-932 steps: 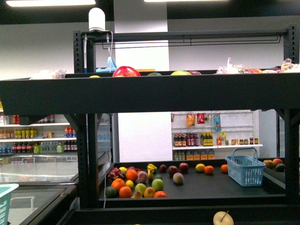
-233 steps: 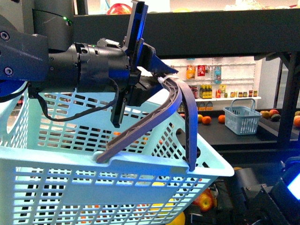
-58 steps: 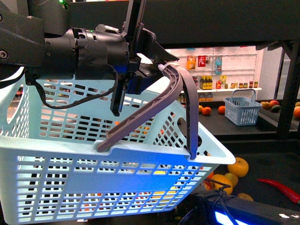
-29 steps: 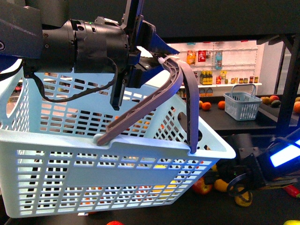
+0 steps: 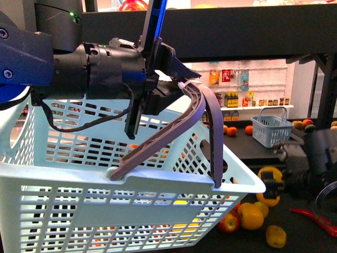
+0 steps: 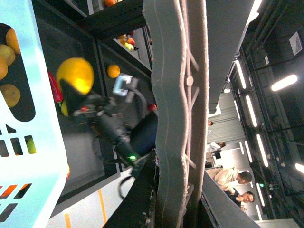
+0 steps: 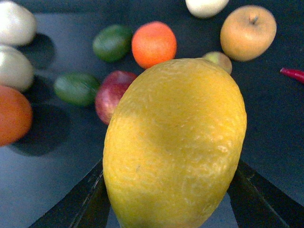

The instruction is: Pick lemon from shelf

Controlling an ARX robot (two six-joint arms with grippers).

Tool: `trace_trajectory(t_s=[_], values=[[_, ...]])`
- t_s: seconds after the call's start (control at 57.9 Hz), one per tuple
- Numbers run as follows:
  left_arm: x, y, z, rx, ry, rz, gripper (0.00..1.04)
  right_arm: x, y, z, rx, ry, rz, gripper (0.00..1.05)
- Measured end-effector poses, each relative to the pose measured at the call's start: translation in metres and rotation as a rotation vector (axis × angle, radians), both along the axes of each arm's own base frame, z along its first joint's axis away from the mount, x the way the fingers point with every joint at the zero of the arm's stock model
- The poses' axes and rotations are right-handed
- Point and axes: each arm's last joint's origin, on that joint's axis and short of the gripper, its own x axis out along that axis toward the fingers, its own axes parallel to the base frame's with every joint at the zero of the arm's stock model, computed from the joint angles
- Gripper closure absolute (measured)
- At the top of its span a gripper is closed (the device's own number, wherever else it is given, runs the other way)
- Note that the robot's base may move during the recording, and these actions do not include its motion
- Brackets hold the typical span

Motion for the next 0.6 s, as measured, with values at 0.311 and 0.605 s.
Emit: trace_trajectory(t_s=[0.311,0.605], values=[[0.0,0.0,0.0,0.0,0.0,0.0,0.94,-0.057,0.009,0.105,0.227,-0.146,0.167,0.44],[0.0,0.0,0.0,0.0,0.0,0.0,0.94,-0.09,0.06,0.125,0.372,-0.115,0.353,0.44]])
